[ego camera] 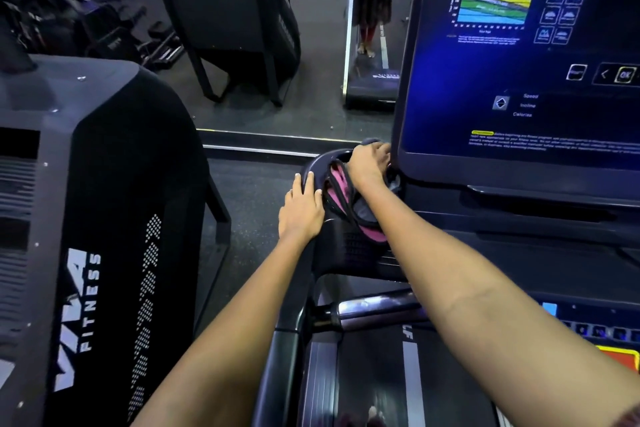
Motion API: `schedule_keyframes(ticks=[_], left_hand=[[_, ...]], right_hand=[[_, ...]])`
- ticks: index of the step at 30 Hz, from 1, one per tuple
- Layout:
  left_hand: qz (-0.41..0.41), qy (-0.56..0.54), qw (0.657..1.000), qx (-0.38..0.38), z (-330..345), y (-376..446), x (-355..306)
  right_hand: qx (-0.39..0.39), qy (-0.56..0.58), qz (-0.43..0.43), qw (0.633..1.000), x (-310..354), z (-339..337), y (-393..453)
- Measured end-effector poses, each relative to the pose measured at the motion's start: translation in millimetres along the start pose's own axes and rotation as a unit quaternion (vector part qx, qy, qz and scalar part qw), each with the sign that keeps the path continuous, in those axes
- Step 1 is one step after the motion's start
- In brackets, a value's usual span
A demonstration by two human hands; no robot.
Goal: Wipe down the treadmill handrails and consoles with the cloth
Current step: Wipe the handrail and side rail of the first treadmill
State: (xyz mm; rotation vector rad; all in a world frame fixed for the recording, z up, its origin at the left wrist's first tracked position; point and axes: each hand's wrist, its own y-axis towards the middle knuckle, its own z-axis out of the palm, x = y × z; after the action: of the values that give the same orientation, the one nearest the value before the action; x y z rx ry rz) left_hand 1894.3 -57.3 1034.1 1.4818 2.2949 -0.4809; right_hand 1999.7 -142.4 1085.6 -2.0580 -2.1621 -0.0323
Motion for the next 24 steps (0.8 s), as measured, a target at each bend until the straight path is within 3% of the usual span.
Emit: schedule_keyframes(ticks=[3, 8, 19, 24], left_hand=[[0.000, 0.010, 1.000, 0.002, 0, 1, -1], [0.001, -0.022, 1.000, -0.001, -1, 2, -2], [0.006, -0.156, 0.988, -0.001, -16, -20, 2], [0.013, -0.057, 0.998, 0.005, -7, -51, 16]], right_hand=[[-0.010, 0.093, -0.052, 0.994, 3, 2, 8], [0.000, 0.143, -0.189, 0.972, 8, 3, 7], [0.093, 0.153, -0.281, 0.943, -15, 7, -10], [0.117, 0.090, -0.291, 0.945, -19, 10, -21]])
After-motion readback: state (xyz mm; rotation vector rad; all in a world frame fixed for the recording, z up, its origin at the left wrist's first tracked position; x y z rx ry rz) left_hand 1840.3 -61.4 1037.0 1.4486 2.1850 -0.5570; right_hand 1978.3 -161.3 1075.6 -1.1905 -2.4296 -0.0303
